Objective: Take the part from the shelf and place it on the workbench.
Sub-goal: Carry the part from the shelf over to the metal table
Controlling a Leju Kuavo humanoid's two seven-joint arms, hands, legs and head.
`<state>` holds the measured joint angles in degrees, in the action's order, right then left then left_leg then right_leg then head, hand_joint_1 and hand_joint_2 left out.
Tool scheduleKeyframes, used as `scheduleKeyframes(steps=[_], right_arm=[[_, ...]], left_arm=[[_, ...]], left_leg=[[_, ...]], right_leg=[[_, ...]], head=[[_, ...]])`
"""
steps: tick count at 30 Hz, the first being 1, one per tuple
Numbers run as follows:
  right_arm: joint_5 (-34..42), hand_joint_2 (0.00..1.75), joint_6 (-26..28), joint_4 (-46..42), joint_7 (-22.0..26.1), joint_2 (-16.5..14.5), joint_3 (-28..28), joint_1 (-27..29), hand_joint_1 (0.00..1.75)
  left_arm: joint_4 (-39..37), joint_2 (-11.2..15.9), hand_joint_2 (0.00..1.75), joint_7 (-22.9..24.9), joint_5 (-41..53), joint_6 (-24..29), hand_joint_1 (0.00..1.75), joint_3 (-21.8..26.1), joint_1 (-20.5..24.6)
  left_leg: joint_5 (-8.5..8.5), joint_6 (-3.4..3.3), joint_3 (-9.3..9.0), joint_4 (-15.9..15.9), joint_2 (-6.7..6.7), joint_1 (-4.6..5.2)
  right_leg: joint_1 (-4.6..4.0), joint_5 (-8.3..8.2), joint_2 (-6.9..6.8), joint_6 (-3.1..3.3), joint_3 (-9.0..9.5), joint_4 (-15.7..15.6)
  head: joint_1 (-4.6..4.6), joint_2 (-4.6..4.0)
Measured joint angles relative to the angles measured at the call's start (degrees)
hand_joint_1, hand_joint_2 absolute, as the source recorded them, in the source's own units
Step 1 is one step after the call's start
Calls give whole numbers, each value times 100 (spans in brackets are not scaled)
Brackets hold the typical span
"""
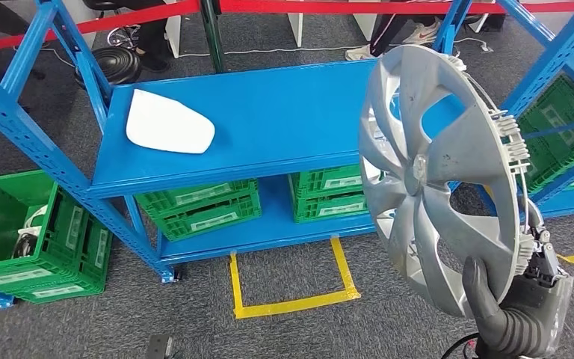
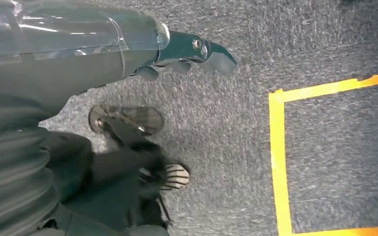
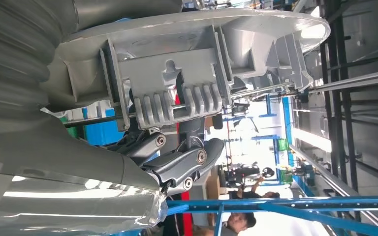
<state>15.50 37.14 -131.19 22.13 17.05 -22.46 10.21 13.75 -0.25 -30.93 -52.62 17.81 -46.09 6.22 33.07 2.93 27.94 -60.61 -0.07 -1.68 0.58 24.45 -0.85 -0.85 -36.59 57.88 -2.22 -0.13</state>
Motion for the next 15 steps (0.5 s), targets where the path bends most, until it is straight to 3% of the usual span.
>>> scheduleKeyframes(steps=[2,4,5,6,8,9,10,11,12,13,15], right_arm=[[-72,175,59,-57,-61,16,0,-6,175],[-128,175,122,-105,-117,29,-2,-13,175],[-146,175,143,-127,-135,35,-2,-15,175],[-156,175,156,-144,-149,44,-3,-14,175],[-164,175,166,-163,-165,63,-3,-16,175],[-165,175,169,-164,-169,69,-3,-17,175],[-165,175,171,-165,-174,72,-3,-19,175],[-160,175,174,-165,-182,75,-3,-23,175],[-145,175,176,-165,-195,81,-3,-33,175],[-126,175,178,-167,-210,91,-1,-50,175],[-75,175,181,-187,-231,125,15,-96,175]], left_arm=[[-1,-10,175,30,16,13,0,-15,5],[-2,-15,175,58,16,26,0,-33,-4],[-3,-16,175,66,16,31,0,-39,-5],[-4,-16,175,69,16,34,0,-41,-1],[-4,-16,175,70,16,37,0,-43,3],[-5,-16,175,68,15,39,0,-45,1],[-7,-15,175,62,12,45,0,-47,-1],[-9,-15,175,53,8,55,0,-51,-3],[-11,-15,175,40,4,65,0,-57,-3],[-13,-17,175,26,0,76,0,-65,-2],[-14,-39,175,2,12,99,0,-84,1]], left_leg=[[141,-119,-135,268,-13,34],[60,-269,-41,251,-2,47],[-4,-336,19,252,2,53],[-76,-391,91,254,4,61],[-222,-449,258,249,-2,98],[-298,-464,350,246,-5,123],[-373,-474,448,243,-5,151],[-448,-481,545,241,-5,180],[-520,-484,633,241,-4,208],[-586,-485,703,241,-2,226],[-705,-464,800,239,7,260]], right_leg=[[11,-78,3,-68,-68,75],[38,-54,9,-126,-99,103],[47,112,14,-151,-133,216],[52,378,21,-171,-184,438],[49,974,33,-186,-287,1140],[47,1134,38,-177,-299,1468],[43,1166,42,-154,-255,1667],[33,1081,47,-116,-132,1679],[12,934,52,-58,83,1473],[-25,815,63,17,379,1101],[-118,788,77,162,1014,179]], head=[[-5,0],[29,-1],[44,-1],[62,-1],[99,-1],[111,-1],[120,-1],[127,0],[134,0],[140,0],[153,0]])
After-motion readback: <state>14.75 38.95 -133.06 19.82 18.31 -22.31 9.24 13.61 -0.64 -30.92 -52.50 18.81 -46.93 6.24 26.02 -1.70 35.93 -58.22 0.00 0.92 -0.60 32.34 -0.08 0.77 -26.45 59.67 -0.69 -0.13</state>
